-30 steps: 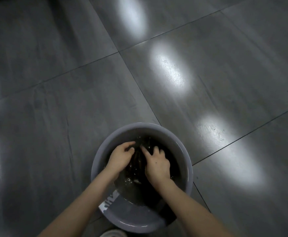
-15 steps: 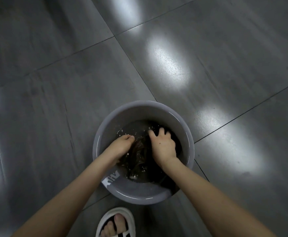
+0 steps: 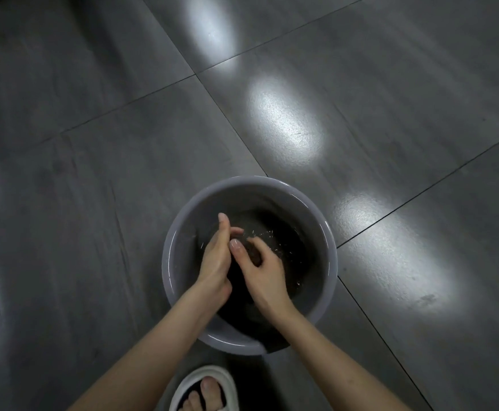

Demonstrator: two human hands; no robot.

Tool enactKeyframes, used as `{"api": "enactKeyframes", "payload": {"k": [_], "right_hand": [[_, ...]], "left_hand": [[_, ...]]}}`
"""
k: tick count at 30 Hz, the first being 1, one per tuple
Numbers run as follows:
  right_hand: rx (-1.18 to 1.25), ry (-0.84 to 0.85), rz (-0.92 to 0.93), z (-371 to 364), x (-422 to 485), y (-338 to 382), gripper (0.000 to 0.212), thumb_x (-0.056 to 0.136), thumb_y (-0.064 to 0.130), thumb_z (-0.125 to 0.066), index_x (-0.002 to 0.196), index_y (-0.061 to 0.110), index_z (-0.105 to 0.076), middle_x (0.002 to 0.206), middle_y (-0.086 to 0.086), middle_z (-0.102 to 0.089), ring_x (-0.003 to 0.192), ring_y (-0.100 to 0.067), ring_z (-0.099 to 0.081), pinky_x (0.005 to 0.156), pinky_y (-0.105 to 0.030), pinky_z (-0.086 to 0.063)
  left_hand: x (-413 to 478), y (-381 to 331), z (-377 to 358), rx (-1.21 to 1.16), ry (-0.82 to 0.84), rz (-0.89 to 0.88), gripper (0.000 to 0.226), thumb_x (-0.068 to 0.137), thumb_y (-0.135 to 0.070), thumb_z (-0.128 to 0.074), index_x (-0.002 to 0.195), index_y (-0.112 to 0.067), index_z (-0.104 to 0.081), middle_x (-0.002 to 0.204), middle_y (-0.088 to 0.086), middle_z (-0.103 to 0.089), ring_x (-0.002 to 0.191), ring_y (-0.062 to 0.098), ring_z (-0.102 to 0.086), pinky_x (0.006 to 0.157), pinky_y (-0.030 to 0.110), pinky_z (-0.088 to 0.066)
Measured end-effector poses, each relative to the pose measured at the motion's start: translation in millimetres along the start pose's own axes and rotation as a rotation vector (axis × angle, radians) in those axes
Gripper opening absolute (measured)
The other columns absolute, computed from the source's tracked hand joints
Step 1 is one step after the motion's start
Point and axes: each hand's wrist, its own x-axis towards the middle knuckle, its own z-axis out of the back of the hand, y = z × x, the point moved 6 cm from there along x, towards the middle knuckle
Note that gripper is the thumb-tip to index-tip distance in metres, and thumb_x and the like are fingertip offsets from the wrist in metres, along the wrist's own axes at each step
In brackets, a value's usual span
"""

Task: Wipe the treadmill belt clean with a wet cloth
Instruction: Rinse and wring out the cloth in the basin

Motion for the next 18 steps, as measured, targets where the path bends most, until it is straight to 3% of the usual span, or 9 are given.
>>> {"api": "enactKeyframes", "payload": {"k": [2,4,9,11,14,18], "right_hand": [[-0.085,-0.097,0.009,-3,4,2,0.046,0.081,0.065,-0.047,0.080,0.022,-0.063,0.073,0.003,-0.065,0.072,-0.013,-0.061,0.071,-0.041,-0.050],[-0.123,-0.155,0.014,-6,8,4,0.050,0.083,0.061,-0.039,0.073,0.017,-0.062,0.067,0.002,-0.064,0.066,-0.015,-0.060,0.066,-0.039,-0.049],[-0.316,-0.147,0.036,-6,17,9,0.039,0.095,0.033,-0.039,0.072,0.010,-0.060,0.075,-0.011,-0.067,0.071,-0.026,-0.060,0.064,-0.032,-0.040],[-0.471,-0.104,0.072,-7,17,10,0.043,0.095,0.036,-0.034,0.073,0.009,-0.059,0.079,-0.015,-0.067,0.076,-0.032,-0.060,0.067,-0.034,-0.039],[-0.647,-0.064,0.135,-3,24,9,0.057,0.090,0.050,-0.020,0.087,0.009,-0.059,0.089,-0.015,-0.066,0.084,-0.034,-0.060,0.070,-0.038,-0.040],[-0.968,-0.193,-0.077,23,40,-14,0.050,0.094,0.050,-0.040,0.129,0.014,-0.045,0.119,-0.014,-0.053,0.107,-0.033,-0.049,0.083,-0.041,-0.040]], "left_hand": [[-3,-5,-2,-0.008,-0.016,-0.085,0.046,0.091,-0.055,-0.047,0.073,-0.014,-0.059,0.069,0.001,-0.061,0.067,0.013,-0.058,0.067,0.027,-0.049],[-5,-12,-3,-0.006,-0.044,-0.150,0.040,0.096,-0.045,-0.047,0.069,-0.015,-0.055,0.063,-0.002,-0.058,0.064,0.011,-0.056,0.065,0.025,-0.048],[1,-16,1,0.095,-0.077,-0.252,0.034,0.102,-0.022,-0.040,0.074,-0.013,-0.057,0.071,0.002,-0.063,0.071,0.015,-0.060,0.072,0.028,-0.050],[6,-10,4,0.155,-0.079,-0.252,0.033,0.102,-0.020,-0.038,0.081,-0.010,-0.062,0.083,0.008,-0.068,0.081,0.020,-0.063,0.082,0.036,-0.051],[8,-9,5,0.279,-0.055,-0.230,0.044,0.098,-0.038,-0.037,0.097,-0.003,-0.063,0.100,0.012,-0.069,0.096,0.027,-0.064,0.094,0.045,-0.048],[9,-16,9,0.628,-0.017,-0.207,0.047,0.101,-0.041,-0.027,0.127,-0.009,-0.049,0.133,0.017,-0.046,0.122,0.032,-0.044,0.109,0.043,-0.031]]}}
